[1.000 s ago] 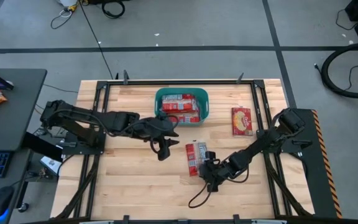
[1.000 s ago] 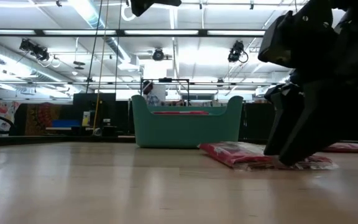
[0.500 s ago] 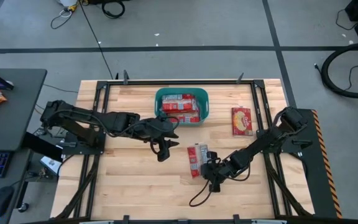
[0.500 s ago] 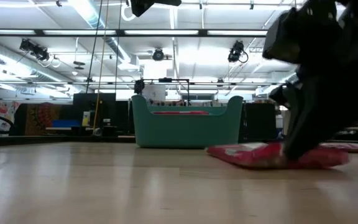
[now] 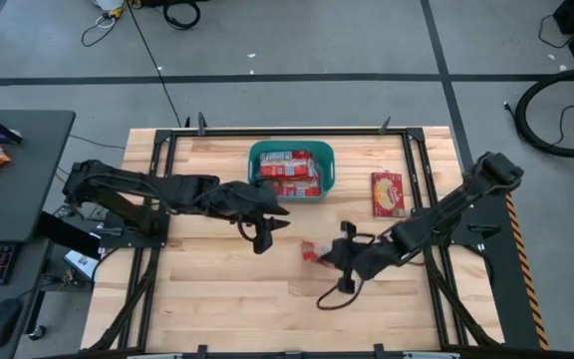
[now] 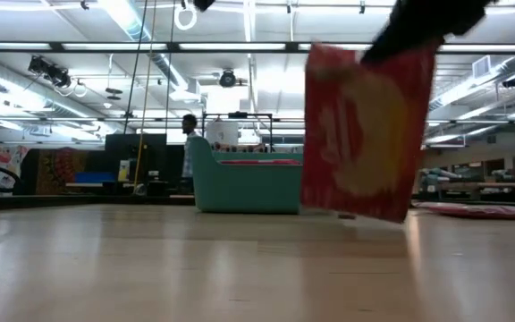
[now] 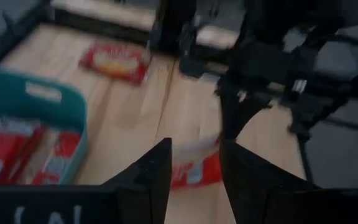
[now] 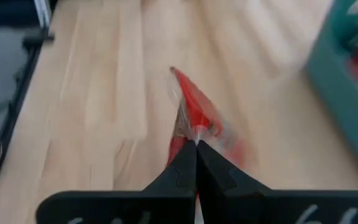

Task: Sort popcorn bags into baskets
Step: Put the red popcorn bag into the blue bin

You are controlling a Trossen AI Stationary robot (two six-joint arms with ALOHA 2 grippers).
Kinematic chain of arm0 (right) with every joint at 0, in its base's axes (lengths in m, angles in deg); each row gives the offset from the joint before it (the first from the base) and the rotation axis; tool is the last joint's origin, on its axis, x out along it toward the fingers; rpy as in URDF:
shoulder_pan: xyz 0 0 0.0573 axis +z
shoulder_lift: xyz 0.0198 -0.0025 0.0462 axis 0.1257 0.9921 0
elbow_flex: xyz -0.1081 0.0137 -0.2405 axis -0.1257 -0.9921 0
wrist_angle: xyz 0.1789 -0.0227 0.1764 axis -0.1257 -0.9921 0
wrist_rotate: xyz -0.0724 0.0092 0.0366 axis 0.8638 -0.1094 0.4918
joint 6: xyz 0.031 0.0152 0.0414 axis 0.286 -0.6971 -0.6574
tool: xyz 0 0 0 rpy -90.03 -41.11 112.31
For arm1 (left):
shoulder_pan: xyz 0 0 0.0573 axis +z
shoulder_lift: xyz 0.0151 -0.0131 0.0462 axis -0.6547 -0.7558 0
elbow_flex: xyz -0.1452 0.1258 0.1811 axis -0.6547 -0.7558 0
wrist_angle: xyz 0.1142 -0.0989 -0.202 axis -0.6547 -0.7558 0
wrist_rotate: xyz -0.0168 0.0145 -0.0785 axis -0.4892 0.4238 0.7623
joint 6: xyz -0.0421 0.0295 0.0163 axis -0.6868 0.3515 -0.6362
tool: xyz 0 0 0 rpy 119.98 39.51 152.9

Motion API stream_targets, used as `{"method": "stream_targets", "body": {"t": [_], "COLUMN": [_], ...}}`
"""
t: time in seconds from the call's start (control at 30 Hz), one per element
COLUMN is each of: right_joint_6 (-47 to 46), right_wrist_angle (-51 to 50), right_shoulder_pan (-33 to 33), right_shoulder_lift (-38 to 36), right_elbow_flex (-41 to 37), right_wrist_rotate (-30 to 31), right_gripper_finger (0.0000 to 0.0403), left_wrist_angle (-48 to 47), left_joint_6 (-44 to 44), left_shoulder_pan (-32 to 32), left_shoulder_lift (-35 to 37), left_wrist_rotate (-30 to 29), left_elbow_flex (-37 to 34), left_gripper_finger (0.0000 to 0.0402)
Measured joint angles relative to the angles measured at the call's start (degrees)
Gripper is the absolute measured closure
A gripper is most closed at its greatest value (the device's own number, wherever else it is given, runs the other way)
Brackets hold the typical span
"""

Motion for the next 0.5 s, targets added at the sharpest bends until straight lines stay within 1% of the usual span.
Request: {"method": "stream_targets", "body": {"t": [0.1, 0.2, 0.3, 0.43, 0.5], "right_joint_6": [2.82, 5.08, 7.69, 11.28, 13.5], "right_wrist_angle": [0.16, 0.41, 1.49, 4.95, 7.7], "right_shoulder_pan": [-0.94, -2.5, -4.54, -7.91, -10.21], "right_shoulder_lift": [-4.17, -8.06, -11.31, -14.48, -15.47], "right_elbow_flex": [0.0, 0.0, 0.05, 0.07, 0.11], "right_wrist_rotate": [2.73, 4.27, 5.93, 8.31, 8.43], "right_gripper_finger": [0.0399, 0.0399, 0.04, 0.04, 0.04], "left_wrist_angle": [0.06, 2.2, 2.28, 4.29, 4.47], "left_joint_6": [1.89, 3.84, 4.76, 5.43, 6.86], "left_shoulder_pan": [0.75, 2.17, 3.39, 4.44, 4.7], "left_shoulder_lift": [0.09, 0.31, 0.33, 0.33, 0.31], "left_wrist_rotate": [-0.02, -0.17, -0.19, -0.19, -0.17], "left_elbow_flex": [1.98, 4.48, 7.71, 11.14, 12.65], "left_gripper_finger": [0.0262, 0.0262, 0.0262, 0.0262, 0.0262]}}
